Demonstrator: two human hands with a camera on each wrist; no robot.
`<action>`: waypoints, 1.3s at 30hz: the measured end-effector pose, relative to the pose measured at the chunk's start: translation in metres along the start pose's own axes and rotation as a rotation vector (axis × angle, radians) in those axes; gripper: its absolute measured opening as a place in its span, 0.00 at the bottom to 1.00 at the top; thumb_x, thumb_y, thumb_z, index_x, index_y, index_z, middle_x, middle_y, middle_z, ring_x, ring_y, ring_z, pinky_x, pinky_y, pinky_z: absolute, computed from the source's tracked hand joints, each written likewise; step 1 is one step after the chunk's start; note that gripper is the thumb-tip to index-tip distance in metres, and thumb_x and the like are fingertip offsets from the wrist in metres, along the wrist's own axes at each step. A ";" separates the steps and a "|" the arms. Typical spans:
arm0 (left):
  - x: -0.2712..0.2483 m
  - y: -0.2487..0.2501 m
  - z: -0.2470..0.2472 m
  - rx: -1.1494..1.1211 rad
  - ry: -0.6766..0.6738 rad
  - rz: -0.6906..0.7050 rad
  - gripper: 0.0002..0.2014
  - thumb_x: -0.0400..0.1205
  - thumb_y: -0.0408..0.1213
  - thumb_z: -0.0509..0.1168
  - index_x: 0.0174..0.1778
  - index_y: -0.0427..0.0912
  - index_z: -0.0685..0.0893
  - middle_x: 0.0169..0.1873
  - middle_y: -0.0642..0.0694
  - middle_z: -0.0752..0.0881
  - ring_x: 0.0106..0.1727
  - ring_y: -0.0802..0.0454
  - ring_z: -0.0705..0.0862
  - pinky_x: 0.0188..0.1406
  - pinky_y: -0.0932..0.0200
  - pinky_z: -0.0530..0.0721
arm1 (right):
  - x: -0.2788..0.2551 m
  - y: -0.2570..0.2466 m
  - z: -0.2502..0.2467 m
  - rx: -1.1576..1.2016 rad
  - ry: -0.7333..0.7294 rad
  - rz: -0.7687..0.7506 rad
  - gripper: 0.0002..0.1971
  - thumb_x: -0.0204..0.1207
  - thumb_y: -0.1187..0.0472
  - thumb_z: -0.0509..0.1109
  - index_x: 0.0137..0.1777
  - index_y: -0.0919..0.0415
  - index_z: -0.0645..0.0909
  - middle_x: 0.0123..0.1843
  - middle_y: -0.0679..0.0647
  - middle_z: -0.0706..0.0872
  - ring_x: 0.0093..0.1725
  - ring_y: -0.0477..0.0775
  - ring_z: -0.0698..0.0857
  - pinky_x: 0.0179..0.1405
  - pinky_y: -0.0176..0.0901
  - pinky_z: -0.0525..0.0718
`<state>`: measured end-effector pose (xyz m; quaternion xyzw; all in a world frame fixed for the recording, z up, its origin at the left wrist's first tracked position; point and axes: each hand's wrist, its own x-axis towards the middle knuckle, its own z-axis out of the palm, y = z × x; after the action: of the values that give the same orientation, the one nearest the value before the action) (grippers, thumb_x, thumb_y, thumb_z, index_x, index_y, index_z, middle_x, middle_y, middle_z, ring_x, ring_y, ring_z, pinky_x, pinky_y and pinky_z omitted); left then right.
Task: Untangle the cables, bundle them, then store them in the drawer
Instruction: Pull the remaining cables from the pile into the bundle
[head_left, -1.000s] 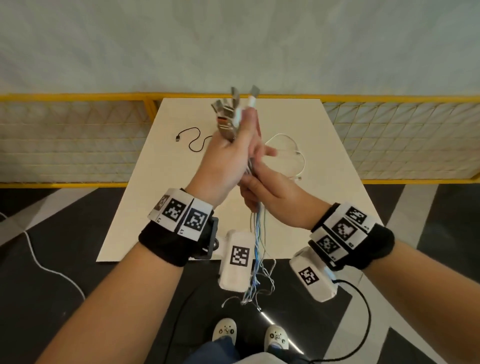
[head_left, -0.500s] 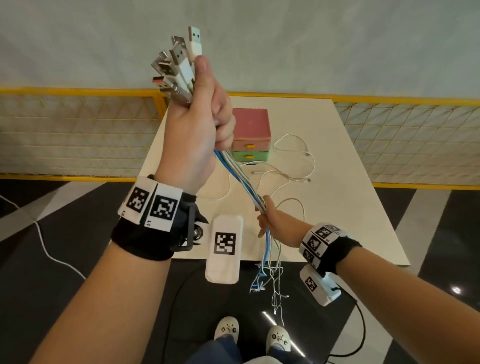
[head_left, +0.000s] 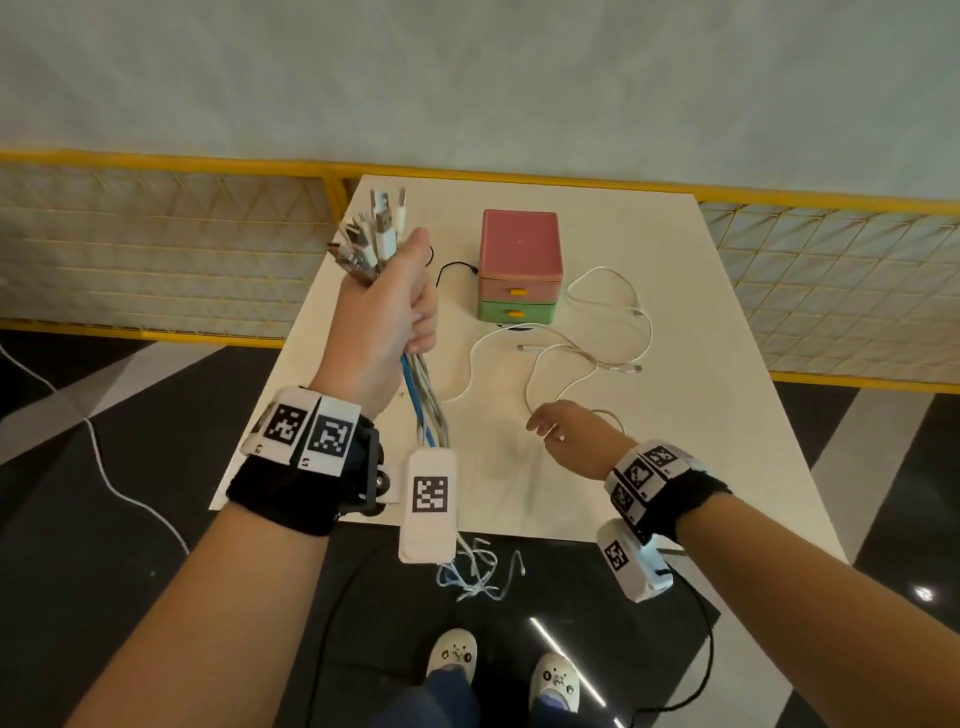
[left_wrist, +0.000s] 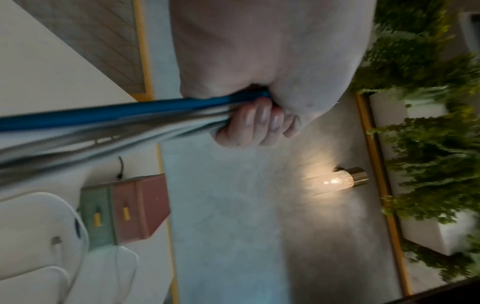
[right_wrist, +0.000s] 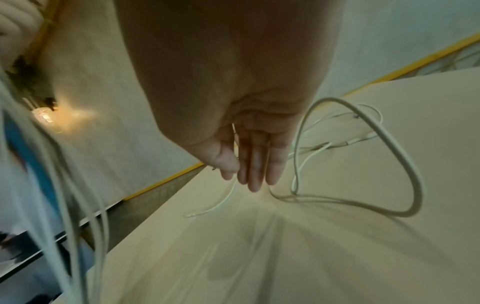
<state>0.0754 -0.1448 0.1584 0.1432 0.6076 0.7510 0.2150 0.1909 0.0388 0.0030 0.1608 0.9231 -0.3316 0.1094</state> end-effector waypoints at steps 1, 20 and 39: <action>0.003 -0.005 -0.002 0.003 0.027 -0.029 0.29 0.87 0.47 0.60 0.19 0.48 0.60 0.15 0.52 0.62 0.18 0.55 0.57 0.18 0.63 0.55 | 0.006 0.004 0.002 0.011 0.023 0.021 0.18 0.74 0.72 0.59 0.60 0.60 0.80 0.60 0.58 0.79 0.59 0.58 0.81 0.65 0.50 0.78; 0.045 -0.071 0.001 0.391 -0.015 -0.282 0.23 0.89 0.52 0.54 0.47 0.42 0.89 0.46 0.44 0.91 0.19 0.55 0.67 0.15 0.68 0.61 | 0.028 -0.023 0.012 0.405 0.215 -0.053 0.01 0.81 0.62 0.64 0.49 0.59 0.76 0.51 0.61 0.80 0.30 0.56 0.88 0.28 0.37 0.85; 0.041 -0.073 0.026 0.477 -0.446 -0.106 0.14 0.87 0.40 0.63 0.55 0.34 0.88 0.32 0.44 0.83 0.18 0.61 0.69 0.19 0.67 0.67 | 0.026 -0.060 -0.092 1.004 0.421 -0.151 0.08 0.81 0.64 0.65 0.56 0.63 0.82 0.49 0.58 0.89 0.46 0.54 0.88 0.49 0.47 0.87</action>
<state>0.0627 -0.0899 0.0914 0.3185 0.7110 0.5254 0.3419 0.1364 0.0609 0.0991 0.1896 0.6625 -0.6988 -0.1917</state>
